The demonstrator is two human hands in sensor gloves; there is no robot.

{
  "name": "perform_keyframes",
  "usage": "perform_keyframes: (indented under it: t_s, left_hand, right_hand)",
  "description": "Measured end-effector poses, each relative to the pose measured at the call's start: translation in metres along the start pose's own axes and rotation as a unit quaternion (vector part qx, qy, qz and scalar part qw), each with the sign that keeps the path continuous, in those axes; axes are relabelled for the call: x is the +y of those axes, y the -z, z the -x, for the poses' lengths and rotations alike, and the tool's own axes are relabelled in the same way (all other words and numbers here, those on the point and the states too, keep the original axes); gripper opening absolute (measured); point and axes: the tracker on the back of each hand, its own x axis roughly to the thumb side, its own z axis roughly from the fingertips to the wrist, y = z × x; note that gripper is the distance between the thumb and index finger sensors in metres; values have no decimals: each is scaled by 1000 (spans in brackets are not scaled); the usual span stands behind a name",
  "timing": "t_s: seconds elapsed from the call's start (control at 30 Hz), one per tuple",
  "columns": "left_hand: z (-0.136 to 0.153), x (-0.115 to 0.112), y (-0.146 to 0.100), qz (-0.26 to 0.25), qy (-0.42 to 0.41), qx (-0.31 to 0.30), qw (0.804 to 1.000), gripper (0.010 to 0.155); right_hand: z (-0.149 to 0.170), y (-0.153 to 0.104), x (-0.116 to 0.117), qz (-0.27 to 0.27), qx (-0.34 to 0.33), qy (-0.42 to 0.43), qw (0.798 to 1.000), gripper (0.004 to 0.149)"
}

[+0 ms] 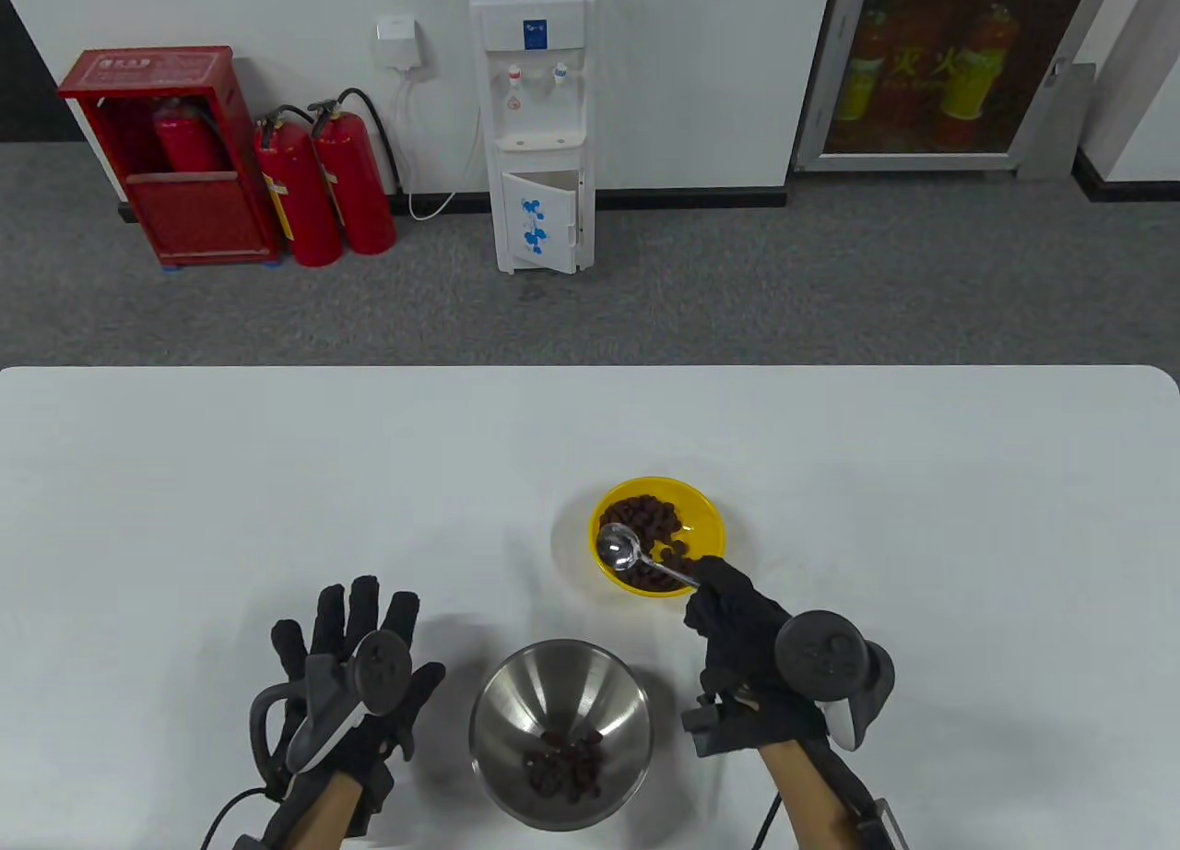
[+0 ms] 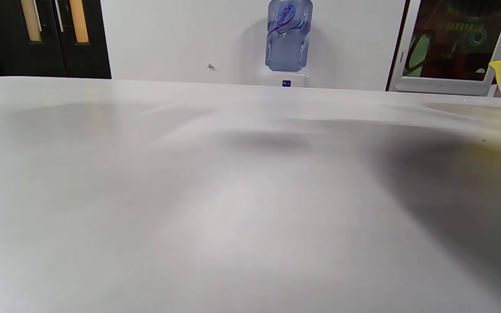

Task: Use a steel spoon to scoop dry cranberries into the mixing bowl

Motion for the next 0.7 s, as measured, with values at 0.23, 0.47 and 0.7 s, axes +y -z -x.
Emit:
perform_keyframes:
  t_s: [0.23, 0.47, 0.7]
  left_hand:
    - [1, 0, 0, -3, -5, 1, 1000, 78]
    - [1, 0, 0, -7, -1, 1, 1000, 79]
    - [0, -1, 0, -3, 3, 0, 1000, 79]
  right_hand:
    - [-1, 18, 11, 35, -15, -105, 994, 42]
    - [10, 16, 27, 29, -49, -243, 968, 44]
    - [26, 11, 35, 40, -52, -307, 950, 44]
